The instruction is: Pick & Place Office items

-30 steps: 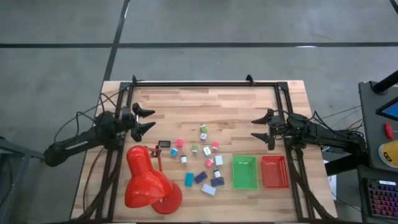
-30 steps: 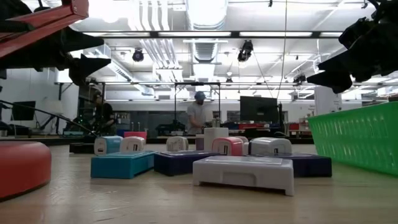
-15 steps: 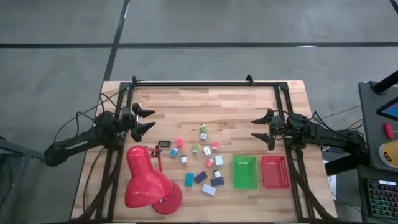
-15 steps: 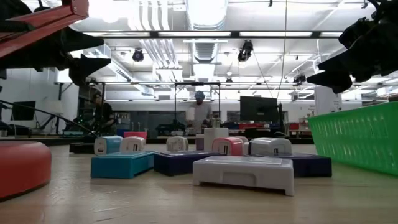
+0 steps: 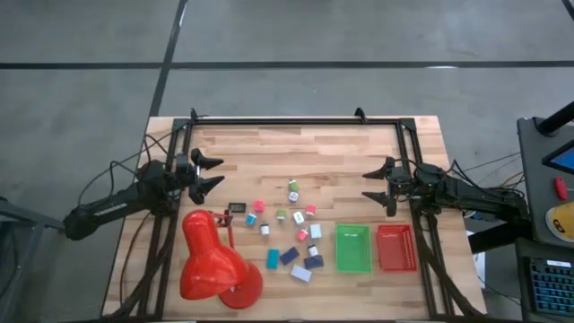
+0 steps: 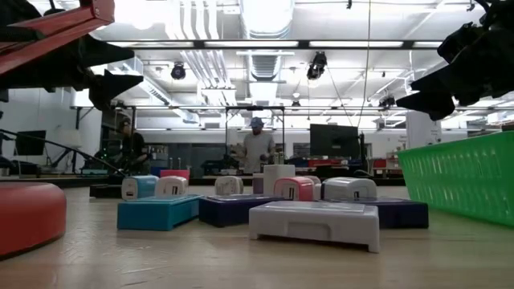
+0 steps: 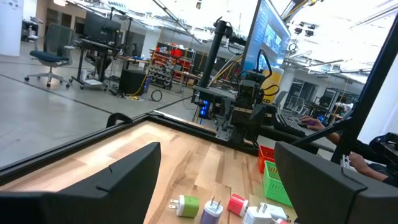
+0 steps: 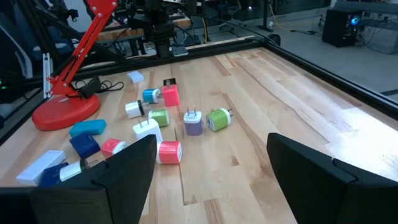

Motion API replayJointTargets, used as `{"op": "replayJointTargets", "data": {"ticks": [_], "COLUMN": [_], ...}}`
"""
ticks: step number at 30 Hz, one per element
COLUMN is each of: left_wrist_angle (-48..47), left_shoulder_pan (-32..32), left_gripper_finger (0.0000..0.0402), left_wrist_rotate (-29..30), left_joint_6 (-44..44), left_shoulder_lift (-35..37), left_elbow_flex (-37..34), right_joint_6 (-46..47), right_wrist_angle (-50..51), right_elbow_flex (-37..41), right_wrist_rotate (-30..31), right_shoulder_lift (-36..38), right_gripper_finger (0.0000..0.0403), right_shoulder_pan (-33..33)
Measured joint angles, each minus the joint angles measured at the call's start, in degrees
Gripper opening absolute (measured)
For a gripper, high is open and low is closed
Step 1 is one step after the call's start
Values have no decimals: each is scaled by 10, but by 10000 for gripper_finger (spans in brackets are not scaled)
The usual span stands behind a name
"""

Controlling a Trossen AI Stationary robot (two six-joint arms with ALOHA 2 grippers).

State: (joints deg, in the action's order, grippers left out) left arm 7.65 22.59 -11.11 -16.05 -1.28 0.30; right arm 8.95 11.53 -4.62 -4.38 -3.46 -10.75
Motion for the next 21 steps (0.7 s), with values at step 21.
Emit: {"op": "replayJointTargets", "data": {"ticks": [21], "left_wrist_angle": [0], "left_shoulder_pan": [0], "left_gripper_finger": [320], "left_wrist_rotate": [0], "left_joint_6": [0], "left_shoulder_lift": [0], "left_elbow_flex": [0], "right_joint_6": [-165], "right_wrist_angle": [0], "right_elbow_flex": [0], "right_wrist_rotate": [0], "right_shoulder_lift": [0], "right_gripper_finger": [304], "right_shoulder_pan": [0]}}
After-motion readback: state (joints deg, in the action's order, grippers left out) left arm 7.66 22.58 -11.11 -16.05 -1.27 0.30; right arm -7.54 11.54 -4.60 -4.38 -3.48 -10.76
